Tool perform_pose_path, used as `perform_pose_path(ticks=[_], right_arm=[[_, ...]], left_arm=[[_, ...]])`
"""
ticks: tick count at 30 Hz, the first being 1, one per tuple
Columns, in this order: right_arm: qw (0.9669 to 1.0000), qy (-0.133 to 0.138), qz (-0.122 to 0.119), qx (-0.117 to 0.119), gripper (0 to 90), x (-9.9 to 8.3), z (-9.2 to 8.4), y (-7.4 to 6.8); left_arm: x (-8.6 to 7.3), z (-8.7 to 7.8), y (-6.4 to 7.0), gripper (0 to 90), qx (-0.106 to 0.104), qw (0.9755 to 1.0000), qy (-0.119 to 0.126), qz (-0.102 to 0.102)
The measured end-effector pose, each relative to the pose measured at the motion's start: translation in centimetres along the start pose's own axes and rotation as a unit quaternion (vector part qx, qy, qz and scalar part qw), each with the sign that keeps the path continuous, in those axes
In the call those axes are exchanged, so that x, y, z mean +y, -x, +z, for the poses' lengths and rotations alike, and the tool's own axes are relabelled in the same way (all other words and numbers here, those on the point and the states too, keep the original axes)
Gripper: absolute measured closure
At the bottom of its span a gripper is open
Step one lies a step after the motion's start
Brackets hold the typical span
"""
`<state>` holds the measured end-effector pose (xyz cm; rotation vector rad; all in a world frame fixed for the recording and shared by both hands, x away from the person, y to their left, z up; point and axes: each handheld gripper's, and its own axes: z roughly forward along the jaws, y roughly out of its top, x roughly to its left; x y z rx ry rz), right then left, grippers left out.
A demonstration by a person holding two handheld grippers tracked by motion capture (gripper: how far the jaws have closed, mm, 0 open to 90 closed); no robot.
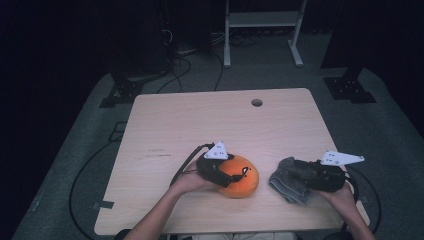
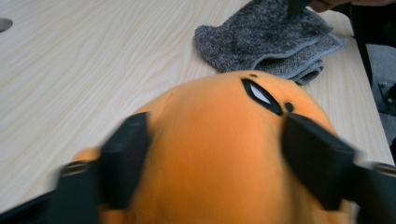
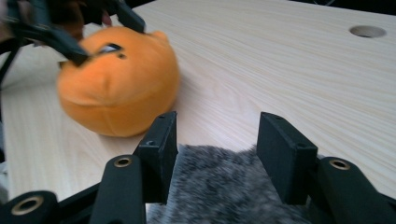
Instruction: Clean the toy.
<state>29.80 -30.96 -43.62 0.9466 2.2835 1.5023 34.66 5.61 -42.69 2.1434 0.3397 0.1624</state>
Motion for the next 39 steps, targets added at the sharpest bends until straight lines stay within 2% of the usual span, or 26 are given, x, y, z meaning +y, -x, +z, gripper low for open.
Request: perform_pose_path(ticks=[1, 3, 6, 10, 14, 17, 22, 24, 28, 30, 32, 34, 36, 39], right_arm=[[1.0, 0.001, -0.003, 0.003, 46.9, 0.1, 0.0, -0.2], [0.9999, 0.003, -0.012, 0.003, 46.7, 0.2, 0.1, -0.5], [0.9998, 0.013, -0.01, 0.009, 46.2, 0.5, 0.0, -0.8], [0.9994, 0.03, -0.012, 0.014, 46.0, 1.0, -0.1, -1.1], [0.9992, 0.034, -0.014, 0.012, 45.5, 1.1, -0.1, -1.2], [0.9992, 0.036, -0.011, 0.011, 45.1, 1.1, -0.2, -1.2], [0.9985, 0.05, 0.006, 0.02, 43.3, 1.3, -0.2, -1.0], [0.9985, 0.052, 0.004, 0.018, 42.4, 1.5, -0.1, -1.0], [0.9987, 0.048, 0.003, 0.015, 40.8, 1.6, 0.2, -1.0], [0.9989, 0.044, 0.004, 0.016, 40.3, 1.6, 0.3, -1.0], [0.999, 0.042, 0.002, 0.014, 40.1, 1.6, 0.4, -1.0], [0.999, 0.042, 0.004, 0.013, 39.9, 1.6, 0.4, -1.0], [0.9991, 0.041, 0.005, 0.009, 39.1, 1.5, 0.4, -0.9], [0.9993, 0.035, 0.01, 0.004, 37.4, 1.5, 0.5, -0.7]], left_arm=[[0.0, 0.0, 0.2, 36.3, 0.011, 0.9999, -0.001, 0.006], [0.0, -0.2, 0.5, 46.0, 0.016, 0.9999, 0.003, 0.001], [0.4, -0.8, 0.9, 52.3, 0.012, 0.9999, 0.011, 0.002], [1.0, -1.5, 0.9, 53.8, 0.022, 0.9996, 0.017, 0.004], [1.4, -1.8, 0.0, 53.8, 0.04, 0.9989, 0.027, -0.002], [1.9, -2.2, -1.2, 53.6, 0.063, 0.9974, 0.035, -0.008], [2.4, -2.6, -3.6, 51.9, 0.118, 0.9923, 0.034, -0.018], [2.4, -2.6, -4.3, 51.9, 0.131, 0.9906, 0.032, -0.022], [2.2, -2.3, -5.4, 51.0, 0.145, 0.9881, 0.037, -0.035], [1.9, -2.0, -5.7, 49.9, 0.148, 0.9876, 0.033, -0.039], [1.5, -1.7, -6.0, 47.8, 0.14, 0.9887, 0.023, -0.049], [1.2, -1.5, -6.1, 43.8, 0.132, 0.9898, 0.017, -0.053], [1.1, -1.7, -6.1, 37.7, 0.133, 0.989, 0.022, -0.06], [1.2, -2.3, -5.8, 29.4, 0.144, 0.9879, 0.025, -0.052]])
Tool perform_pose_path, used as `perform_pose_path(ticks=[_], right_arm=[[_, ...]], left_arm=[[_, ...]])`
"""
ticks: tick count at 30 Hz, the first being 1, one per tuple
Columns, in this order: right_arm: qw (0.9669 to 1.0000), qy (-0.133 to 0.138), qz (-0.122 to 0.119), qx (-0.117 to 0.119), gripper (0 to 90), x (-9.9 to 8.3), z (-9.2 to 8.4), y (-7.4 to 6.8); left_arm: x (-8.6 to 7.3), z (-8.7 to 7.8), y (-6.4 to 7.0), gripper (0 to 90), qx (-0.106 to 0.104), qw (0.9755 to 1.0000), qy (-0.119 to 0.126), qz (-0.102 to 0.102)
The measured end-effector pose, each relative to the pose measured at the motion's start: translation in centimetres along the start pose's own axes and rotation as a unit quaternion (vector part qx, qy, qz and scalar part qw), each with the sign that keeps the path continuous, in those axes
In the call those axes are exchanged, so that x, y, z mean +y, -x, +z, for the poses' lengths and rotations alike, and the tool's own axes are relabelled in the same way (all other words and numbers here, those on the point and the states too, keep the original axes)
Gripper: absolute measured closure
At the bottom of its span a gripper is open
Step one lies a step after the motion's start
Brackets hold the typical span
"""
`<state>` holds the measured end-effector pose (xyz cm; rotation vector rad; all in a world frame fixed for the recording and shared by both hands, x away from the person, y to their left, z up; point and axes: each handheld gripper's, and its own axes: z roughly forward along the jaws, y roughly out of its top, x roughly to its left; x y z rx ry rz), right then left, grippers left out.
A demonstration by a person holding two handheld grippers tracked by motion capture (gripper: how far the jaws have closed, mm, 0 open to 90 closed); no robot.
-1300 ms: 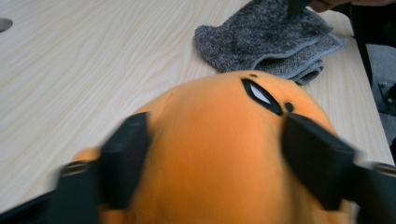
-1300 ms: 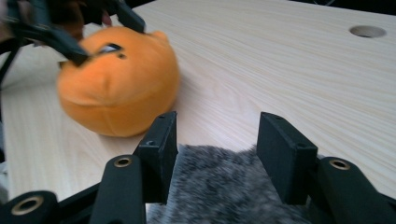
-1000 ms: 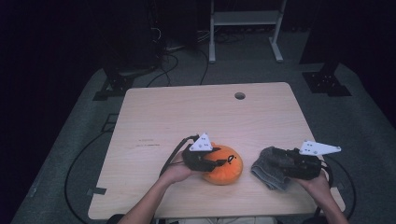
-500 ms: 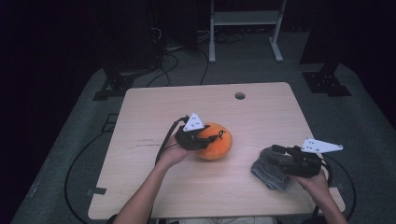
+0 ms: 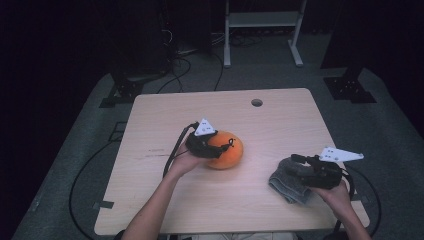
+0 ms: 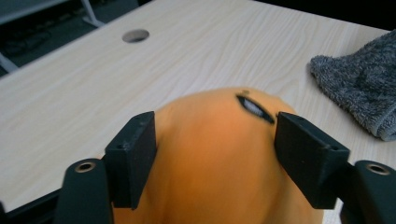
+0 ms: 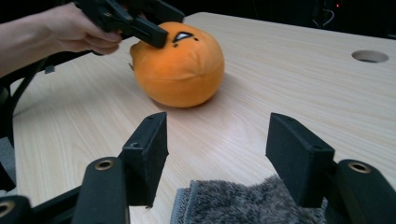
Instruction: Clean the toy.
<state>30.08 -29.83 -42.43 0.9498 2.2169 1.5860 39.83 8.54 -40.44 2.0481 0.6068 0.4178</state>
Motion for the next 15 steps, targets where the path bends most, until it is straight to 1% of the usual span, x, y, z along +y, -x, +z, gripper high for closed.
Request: perform_pose_path(ticks=[1, 3, 4, 5, 7, 9, 15], right_arm=[[1.0, -0.001, 0.0, -0.002, 37.4, 0.0, 0.0, 0.0], [1.0, -0.001, -0.001, -0.005, 37.3, 0.0, 0.0, 0.0], [1.0, -0.001, 0.0, -0.007, 37.2, 0.0, 0.0, 0.0], [1.0, -0.002, 0.0, -0.007, 37.2, -0.1, 0.0, 0.0], [1.0, -0.006, 0.001, -0.007, 37.0, -0.1, 0.1, 0.0], [0.9999, -0.012, 0.005, -0.005, 36.8, -0.3, 0.2, 0.1], [0.9998, -0.019, 0.005, -0.004, 36.6, -0.4, 0.5, 0.1]], left_arm=[[0.1, -0.2, 0.0, 28.0, 0.001, 1.0, 0.005, -0.002], [0.2, -0.8, 0.1, 25.6, 0.004, 1.0, 0.005, 0.002], [0.2, -1.0, 0.1, 24.5, 0.002, 1.0, 0.008, 0.001], [0.3, -1.2, 0.1, 23.8, 0.003, 1.0, 0.005, 0.003], [0.1, -1.6, 0.0, 22.1, 0.007, 1.0, 0.005, 0.002], [-0.2, -1.9, -0.1, 20.9, 0.008, 0.9999, 0.006, -0.004], [-1.2, -3.2, -0.6, 19.6, 0.008, 0.9997, 0.01, -0.019]])
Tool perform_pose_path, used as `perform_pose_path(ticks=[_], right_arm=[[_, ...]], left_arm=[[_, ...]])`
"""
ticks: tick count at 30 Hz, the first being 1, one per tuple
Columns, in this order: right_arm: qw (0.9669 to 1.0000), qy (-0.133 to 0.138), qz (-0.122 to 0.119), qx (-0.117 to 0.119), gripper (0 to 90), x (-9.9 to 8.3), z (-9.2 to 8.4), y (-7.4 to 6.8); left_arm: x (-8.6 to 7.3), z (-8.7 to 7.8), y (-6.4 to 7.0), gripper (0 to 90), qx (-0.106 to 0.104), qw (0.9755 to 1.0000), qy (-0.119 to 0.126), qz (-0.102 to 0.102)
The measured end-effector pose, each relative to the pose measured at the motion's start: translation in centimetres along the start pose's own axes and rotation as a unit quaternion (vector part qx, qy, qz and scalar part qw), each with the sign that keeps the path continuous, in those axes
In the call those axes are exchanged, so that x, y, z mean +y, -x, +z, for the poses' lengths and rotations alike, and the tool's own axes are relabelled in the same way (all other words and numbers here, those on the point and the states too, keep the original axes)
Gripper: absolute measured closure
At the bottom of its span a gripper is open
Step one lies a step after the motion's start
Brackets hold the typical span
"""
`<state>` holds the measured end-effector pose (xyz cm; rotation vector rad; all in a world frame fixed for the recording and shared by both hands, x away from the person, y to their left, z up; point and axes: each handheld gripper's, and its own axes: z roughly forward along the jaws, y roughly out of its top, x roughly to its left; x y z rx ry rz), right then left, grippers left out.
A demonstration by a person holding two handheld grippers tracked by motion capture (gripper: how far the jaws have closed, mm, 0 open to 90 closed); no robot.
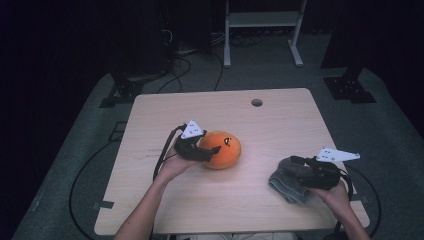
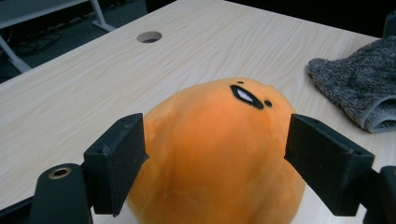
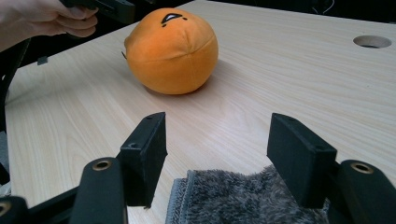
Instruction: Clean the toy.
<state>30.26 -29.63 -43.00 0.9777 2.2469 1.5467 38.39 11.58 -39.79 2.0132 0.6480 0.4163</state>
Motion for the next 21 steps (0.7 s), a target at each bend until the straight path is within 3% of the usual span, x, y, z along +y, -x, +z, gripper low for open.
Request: perform_pose_path(ticks=[16, 21], right_arm=[[1.0, -0.001, 0.004, -0.005, 36.2, -0.2, -0.1, 0.0], [1.0, -0.003, 0.002, -0.007, 36.0, -0.2, -0.1, 0.1]], left_arm=[[-1.6, -2.2, 0.4, 16.8, -0.004, 0.9999, 0.005, -0.012], [-2.0, -2.6, 1.0, 15.6, -0.006, 1.0, 0.0, -0.004]])
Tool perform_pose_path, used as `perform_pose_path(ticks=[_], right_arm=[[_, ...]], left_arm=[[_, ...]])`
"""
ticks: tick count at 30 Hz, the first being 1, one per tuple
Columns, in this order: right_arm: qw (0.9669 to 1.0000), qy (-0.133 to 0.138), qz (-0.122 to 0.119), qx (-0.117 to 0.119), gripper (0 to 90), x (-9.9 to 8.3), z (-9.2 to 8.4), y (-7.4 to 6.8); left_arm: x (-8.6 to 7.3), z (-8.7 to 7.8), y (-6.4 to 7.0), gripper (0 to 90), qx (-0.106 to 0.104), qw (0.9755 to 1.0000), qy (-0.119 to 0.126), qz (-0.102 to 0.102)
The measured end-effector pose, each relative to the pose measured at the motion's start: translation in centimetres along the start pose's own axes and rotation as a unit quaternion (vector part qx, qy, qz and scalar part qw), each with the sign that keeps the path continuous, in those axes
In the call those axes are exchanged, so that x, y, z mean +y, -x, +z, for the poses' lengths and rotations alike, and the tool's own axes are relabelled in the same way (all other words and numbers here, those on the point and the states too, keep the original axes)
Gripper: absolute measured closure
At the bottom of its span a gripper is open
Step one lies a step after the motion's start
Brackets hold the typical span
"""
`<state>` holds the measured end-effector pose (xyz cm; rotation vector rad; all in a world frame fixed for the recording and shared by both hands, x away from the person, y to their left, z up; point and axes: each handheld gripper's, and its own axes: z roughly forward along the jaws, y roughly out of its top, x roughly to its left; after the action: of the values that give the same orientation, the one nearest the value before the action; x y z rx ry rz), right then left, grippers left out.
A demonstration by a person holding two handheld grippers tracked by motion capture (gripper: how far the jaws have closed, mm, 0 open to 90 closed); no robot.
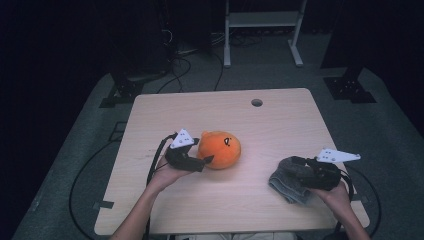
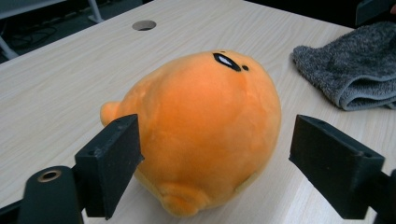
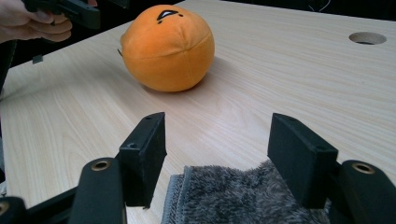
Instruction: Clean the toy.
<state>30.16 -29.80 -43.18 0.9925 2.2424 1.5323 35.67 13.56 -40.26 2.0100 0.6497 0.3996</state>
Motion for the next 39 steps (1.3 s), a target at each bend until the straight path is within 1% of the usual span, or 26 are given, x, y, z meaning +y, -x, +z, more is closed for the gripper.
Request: perform_pose_path(ticks=[2, 5, 10, 18, 29, 33, 39], right_arm=[[1.0, 0.0, 0.0, -0.001, 36.0, -0.1, -0.1, 0.0], [1.0, 0.001, 0.001, -0.001, 36.0, -0.1, -0.2, 0.0], [1.0, 0.0, 0.0, -0.001, 35.8, -0.2, -0.1, 0.0], [1.0, -0.001, 0.0, -0.003, 35.3, -0.3, -0.1, 0.1], [1.0, -0.003, 0.0, -0.004, 35.1, -0.4, -0.1, 0.0], [1.0, -0.003, 0.0, -0.005, 35.0, -0.5, -0.2, 0.0], [1.0, -0.002, 0.0, -0.005, 35.0, -0.5, -0.2, 0.0]], left_arm=[[-0.2, -0.3, 0.2, 15.7, 0.01, 0.9999, 0.003, 0.003], [-0.5, -0.7, 0.4, 15.6, 0.021, 0.9997, 0.011, 0.002], [-1.1, -1.1, 0.5, 15.6, 0.02, 0.9998, 0.006, 0.002], [-2.4, -1.6, 0.6, 15.0, 0.02, 0.9998, -0.003, -0.005], [-3.7, -2.4, 0.6, 14.4, 0.026, 0.9996, -0.008, -0.012], [-4.2, -2.7, 0.6, 14.0, 0.026, 0.9994, -0.01, -0.018], [-4.6, -3.0, 0.7, 13.2, 0.027, 0.9994, -0.014, -0.019]])
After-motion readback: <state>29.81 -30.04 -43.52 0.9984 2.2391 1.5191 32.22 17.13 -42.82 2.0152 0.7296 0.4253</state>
